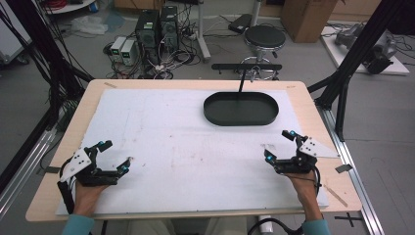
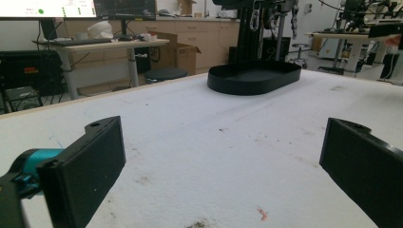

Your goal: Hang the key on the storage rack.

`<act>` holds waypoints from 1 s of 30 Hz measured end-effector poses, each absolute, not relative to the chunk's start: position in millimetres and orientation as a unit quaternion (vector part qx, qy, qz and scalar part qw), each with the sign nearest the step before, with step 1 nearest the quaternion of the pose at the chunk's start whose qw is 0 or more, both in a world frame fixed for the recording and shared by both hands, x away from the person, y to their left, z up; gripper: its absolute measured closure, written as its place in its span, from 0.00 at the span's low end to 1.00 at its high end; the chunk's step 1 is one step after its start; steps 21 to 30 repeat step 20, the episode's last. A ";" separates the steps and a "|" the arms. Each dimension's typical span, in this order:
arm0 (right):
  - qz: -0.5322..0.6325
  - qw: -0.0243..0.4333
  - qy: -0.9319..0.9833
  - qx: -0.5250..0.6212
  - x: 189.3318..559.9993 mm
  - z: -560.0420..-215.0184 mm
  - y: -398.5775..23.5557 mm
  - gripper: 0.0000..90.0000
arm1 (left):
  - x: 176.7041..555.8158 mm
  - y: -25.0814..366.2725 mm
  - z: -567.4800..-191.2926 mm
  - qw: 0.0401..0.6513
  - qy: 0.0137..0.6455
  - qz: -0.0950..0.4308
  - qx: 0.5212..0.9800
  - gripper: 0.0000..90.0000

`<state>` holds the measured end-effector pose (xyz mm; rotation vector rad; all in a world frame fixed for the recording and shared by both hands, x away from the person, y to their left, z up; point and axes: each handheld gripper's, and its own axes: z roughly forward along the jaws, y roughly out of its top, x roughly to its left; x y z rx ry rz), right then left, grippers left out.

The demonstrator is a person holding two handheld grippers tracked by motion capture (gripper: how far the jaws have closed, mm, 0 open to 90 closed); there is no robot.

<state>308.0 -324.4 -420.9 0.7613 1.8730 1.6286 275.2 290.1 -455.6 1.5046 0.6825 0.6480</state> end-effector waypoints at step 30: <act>0.609 0.314 0.663 0.303 301.8 -455.1 -323.4 0.01 | 272.7 291.0 -456.4 0.635 0.295 0.294 0.650 0.02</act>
